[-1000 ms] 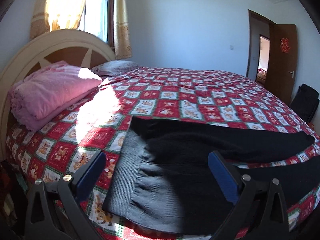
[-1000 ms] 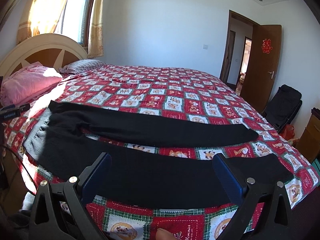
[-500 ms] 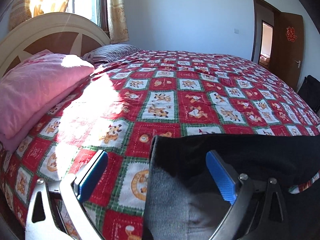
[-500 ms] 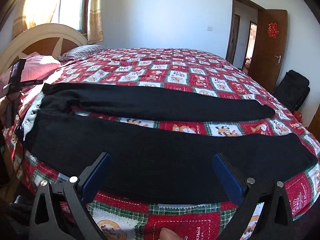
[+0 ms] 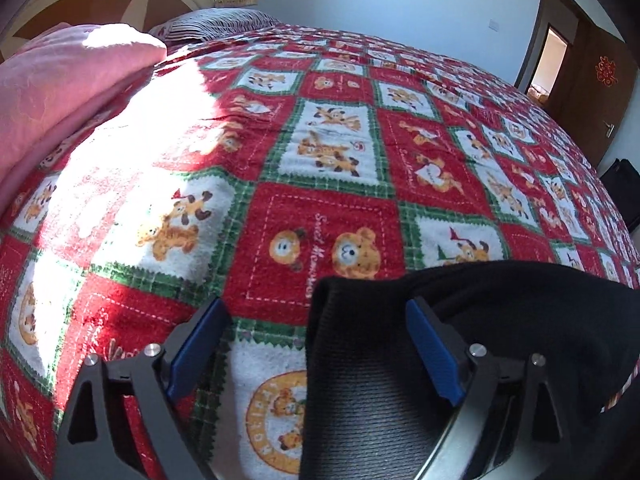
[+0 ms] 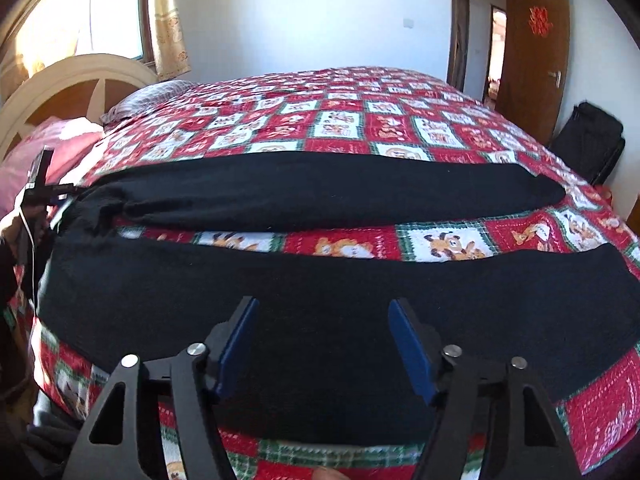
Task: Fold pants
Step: 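Close the left gripper on the grey waistband while the right gripper grasps the black pant leg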
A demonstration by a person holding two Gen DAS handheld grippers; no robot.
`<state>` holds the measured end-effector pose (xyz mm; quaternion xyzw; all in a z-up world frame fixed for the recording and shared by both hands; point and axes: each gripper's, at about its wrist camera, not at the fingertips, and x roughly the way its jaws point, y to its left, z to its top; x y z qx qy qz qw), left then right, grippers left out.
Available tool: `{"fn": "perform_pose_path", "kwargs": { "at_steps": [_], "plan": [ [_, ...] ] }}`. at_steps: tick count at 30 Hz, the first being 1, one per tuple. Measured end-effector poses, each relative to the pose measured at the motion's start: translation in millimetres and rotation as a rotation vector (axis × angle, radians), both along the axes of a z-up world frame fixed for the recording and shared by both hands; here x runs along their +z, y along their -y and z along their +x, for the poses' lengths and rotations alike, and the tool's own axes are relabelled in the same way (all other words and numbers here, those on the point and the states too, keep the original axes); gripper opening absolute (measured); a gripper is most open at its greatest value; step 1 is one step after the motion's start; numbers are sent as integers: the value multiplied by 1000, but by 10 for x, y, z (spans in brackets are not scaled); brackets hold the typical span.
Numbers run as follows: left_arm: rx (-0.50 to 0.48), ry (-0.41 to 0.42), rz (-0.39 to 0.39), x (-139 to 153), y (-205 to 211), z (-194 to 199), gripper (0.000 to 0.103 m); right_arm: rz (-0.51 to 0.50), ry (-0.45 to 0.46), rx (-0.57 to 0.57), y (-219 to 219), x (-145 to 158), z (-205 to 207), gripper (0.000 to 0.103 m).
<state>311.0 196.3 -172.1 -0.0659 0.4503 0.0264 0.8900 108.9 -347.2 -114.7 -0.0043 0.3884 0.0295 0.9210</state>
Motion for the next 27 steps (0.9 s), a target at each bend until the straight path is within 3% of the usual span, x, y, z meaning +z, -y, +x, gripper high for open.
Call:
{"fn": "perform_pose_path", "kwargs": {
  "at_steps": [3,6,9,13,16,21,27],
  "plan": [
    [-6,3,11,16,7,5,96,28,-3,-42,195,76,108,65],
    [-20,53,-5,62,-12,-39,87,-21,26,-78,382,205,156,62],
    [-49,61,-21,72,0,-20,74,-51,31,-107,602,317,235,55],
    [-110,66,-49,96,68,39,46,-64,14,-165,1035,490,453,54],
    [-130,59,-39,86,116,69,46,-65,-17,-203,1375,562,707,54],
    [-139,45,-96,49,63,110,46,-16,-21,-296,2020,630,1172,54],
    [-163,28,-64,48,148,132,56,19,-98,-346,2482,455,1829,54]
  ]
}}
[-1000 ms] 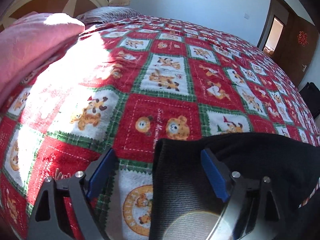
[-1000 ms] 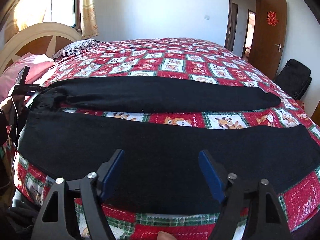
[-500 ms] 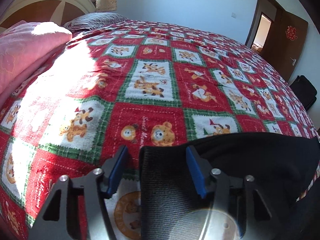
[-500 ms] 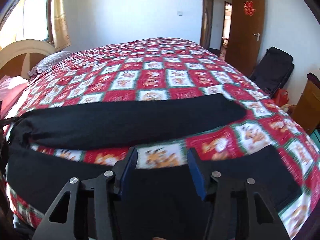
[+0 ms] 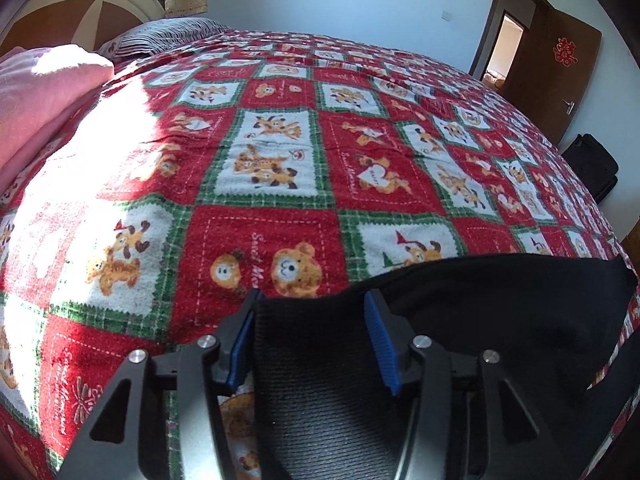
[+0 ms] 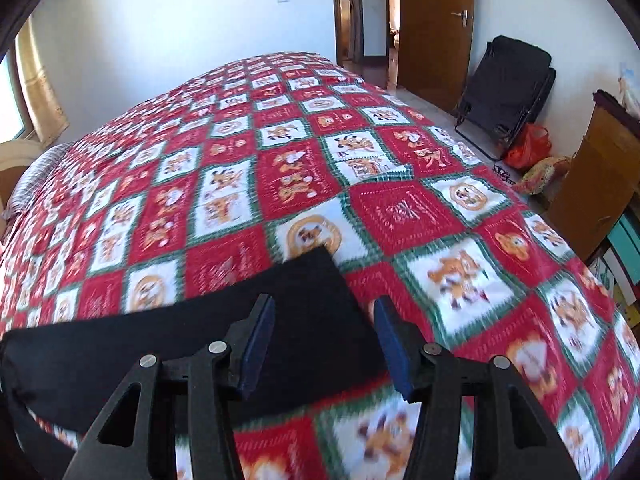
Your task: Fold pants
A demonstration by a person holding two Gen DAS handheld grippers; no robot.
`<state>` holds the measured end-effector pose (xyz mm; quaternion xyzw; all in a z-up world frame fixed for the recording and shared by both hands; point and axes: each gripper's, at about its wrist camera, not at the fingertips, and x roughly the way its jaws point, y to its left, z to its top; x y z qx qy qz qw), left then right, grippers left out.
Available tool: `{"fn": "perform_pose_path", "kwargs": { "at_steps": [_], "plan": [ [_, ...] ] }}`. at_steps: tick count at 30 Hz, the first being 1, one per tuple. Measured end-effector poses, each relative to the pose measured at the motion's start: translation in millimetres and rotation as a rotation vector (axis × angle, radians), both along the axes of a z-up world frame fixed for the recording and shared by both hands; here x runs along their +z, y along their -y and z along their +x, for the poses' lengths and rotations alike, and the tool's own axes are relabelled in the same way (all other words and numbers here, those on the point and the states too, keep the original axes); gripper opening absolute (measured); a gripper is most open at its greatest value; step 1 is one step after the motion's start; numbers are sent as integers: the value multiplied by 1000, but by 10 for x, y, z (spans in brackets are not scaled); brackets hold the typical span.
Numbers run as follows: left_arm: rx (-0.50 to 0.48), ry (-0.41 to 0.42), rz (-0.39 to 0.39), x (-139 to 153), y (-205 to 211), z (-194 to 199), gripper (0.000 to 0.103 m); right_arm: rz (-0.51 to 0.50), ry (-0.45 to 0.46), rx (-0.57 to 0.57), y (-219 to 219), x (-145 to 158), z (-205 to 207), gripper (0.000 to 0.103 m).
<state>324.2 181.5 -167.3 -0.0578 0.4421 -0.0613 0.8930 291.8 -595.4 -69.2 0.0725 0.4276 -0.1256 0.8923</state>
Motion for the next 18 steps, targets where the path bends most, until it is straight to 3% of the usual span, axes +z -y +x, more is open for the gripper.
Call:
{"fn": "perform_pose_path", "kwargs": {
  "at_steps": [7,13,14,15,18],
  "plan": [
    [-14,4,58,21,50,8,55,5,-103,79,168,-301,598,54],
    [-16,26,5,60,-22,-18,34,-30,-199,141,84,-541,791,53],
    [-18,28,-10,62,-30,-25,30,-26,-193,143,81,-537,787,45],
    [-22,31,-21,64,-32,-28,28,-18,-187,146,86,-529,782,28],
    [-48,31,-26,74,8,-33,16,-25,-173,145,80,-477,746,6]
  ]
}}
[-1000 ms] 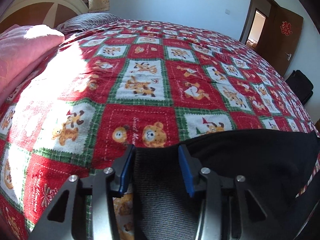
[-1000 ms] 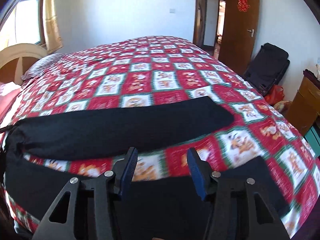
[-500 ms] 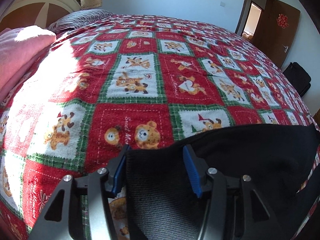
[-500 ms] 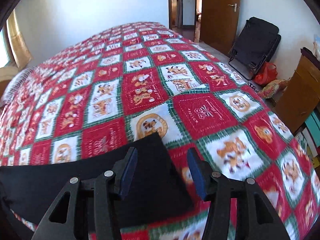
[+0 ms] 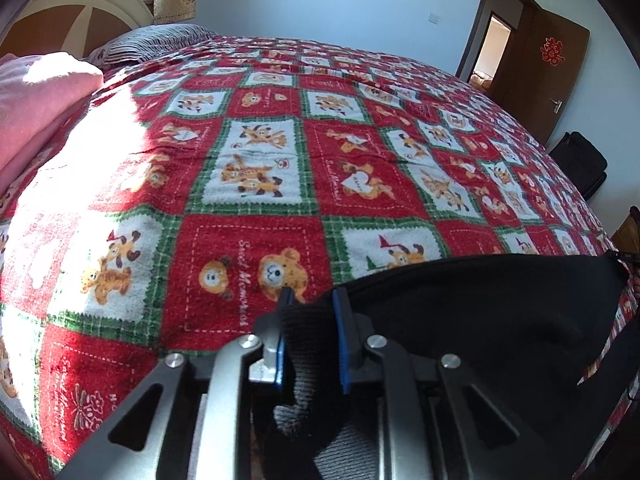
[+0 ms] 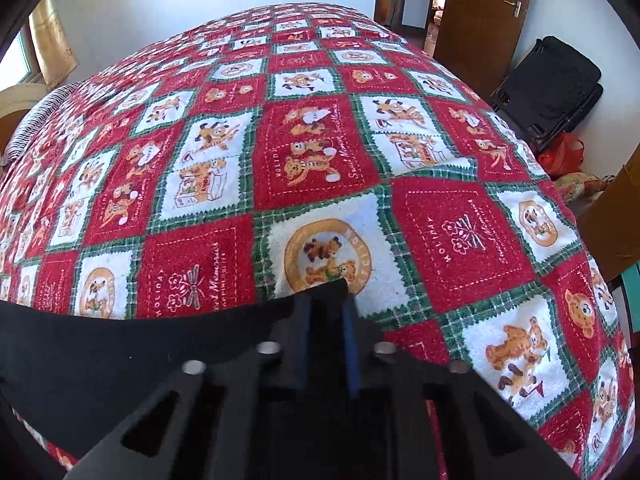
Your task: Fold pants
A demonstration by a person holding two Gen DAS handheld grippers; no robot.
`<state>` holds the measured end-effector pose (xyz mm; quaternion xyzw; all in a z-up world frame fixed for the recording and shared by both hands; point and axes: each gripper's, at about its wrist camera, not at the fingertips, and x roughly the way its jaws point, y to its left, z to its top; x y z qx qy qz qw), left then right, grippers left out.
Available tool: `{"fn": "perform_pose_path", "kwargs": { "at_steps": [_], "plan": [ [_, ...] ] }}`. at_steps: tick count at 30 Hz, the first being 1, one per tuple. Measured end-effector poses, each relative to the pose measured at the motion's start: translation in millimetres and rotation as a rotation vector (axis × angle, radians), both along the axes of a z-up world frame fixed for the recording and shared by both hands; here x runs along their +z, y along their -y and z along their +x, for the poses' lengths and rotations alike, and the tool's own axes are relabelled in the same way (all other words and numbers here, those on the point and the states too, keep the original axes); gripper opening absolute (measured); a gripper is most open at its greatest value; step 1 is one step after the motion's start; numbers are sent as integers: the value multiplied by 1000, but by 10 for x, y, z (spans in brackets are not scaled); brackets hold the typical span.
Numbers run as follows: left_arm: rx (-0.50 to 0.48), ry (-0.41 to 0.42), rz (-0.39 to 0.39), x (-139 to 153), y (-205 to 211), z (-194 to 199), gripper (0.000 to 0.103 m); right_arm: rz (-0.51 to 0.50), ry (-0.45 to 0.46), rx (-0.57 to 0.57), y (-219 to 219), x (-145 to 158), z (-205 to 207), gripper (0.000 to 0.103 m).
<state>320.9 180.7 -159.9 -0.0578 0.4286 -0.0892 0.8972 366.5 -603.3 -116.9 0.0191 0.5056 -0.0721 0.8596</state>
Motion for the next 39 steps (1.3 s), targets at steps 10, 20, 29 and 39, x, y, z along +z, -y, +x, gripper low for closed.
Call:
{"fn": "perform_pose_path", "kwargs": {
  "at_steps": [10,20,29,39],
  "plan": [
    [-22,50,14,230,40,-133,13,-53,111,16,-130,368,-281,5],
    [-54,113,45,428,104,-330,13,-56,253,30,-135,750,-828,5],
    [-32,190,14,622,-5,-555,13,-47,382,11,-72,1001,-1325,5],
    [-46,293,-20,721,-44,-1085,13,-15,494,0,25,1159,-1965,5]
  ]
}}
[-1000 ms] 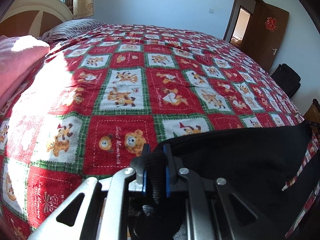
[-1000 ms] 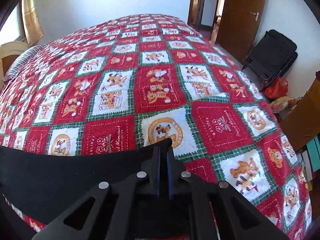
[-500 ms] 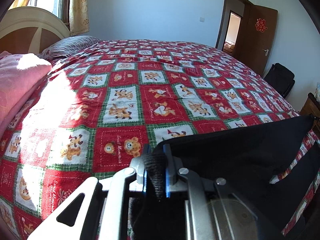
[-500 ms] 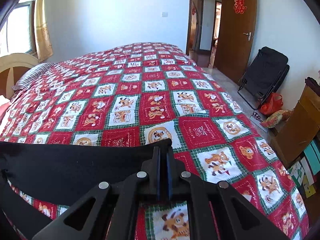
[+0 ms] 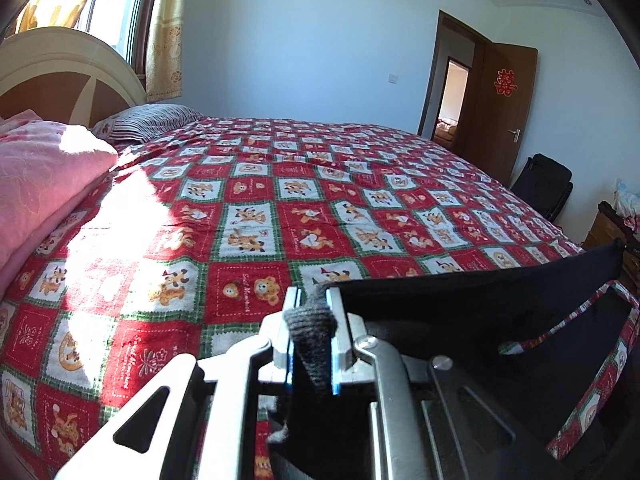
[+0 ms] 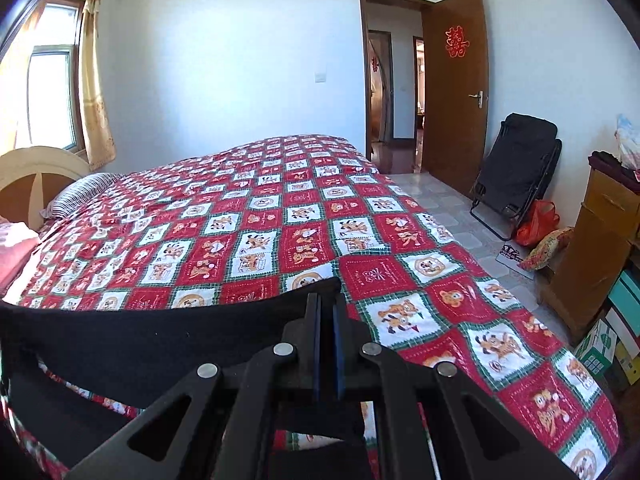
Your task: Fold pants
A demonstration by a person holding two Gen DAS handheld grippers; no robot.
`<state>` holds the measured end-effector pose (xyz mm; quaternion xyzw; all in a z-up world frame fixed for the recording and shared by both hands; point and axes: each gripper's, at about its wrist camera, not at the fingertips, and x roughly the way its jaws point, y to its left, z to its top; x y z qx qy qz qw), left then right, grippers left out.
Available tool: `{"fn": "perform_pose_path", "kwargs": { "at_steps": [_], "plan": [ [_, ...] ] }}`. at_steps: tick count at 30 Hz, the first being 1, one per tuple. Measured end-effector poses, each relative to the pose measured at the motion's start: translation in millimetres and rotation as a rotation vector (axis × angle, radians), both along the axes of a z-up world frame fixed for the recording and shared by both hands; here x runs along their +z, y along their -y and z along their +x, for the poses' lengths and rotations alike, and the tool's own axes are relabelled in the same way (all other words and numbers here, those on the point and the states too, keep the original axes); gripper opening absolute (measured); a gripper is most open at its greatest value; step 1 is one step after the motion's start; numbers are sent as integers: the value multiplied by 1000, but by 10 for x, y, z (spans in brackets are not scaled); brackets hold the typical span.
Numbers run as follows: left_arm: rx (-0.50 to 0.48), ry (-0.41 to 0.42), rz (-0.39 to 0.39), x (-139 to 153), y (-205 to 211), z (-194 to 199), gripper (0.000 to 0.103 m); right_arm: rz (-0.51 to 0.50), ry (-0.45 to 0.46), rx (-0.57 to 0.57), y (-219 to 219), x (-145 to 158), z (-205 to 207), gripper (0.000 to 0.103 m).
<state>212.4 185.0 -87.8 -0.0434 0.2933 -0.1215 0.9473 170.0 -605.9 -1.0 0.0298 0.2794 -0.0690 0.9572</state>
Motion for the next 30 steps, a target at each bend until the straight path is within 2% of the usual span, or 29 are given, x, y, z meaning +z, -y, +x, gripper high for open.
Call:
{"fn": "perform_pose_path", "kwargs": {
  "at_steps": [6,13,18,22,25,26,28,29,30],
  "plan": [
    [-38,10,13,-192,-18,-411,13,27,-5,2,95,-130,-361,5],
    [-77,7,59,-512,-2,-826,15,25,-87,-30,199,-500,-750,5],
    [-100,-14,127,-721,62,-990,17,22,-145,-50,270,-711,-900,5],
    [-96,-1,123,-756,32,-1065,18,11,-163,-54,271,-757,-980,5],
    [-96,9,139,-769,38,-1102,23,-13,-182,-40,244,-751,-1021,5],
    [-81,17,148,-768,29,-1107,32,-13,-183,-32,240,-732,-1037,5],
    [-65,25,160,-761,-9,-1137,41,-10,-183,-37,241,-697,-1064,9],
    [-62,26,161,-754,-38,-1154,47,-8,-171,-46,247,-659,-1100,23],
    [-53,31,172,-750,-67,-1182,51,-9,-162,-59,253,-627,-1124,43]
  ]
}}
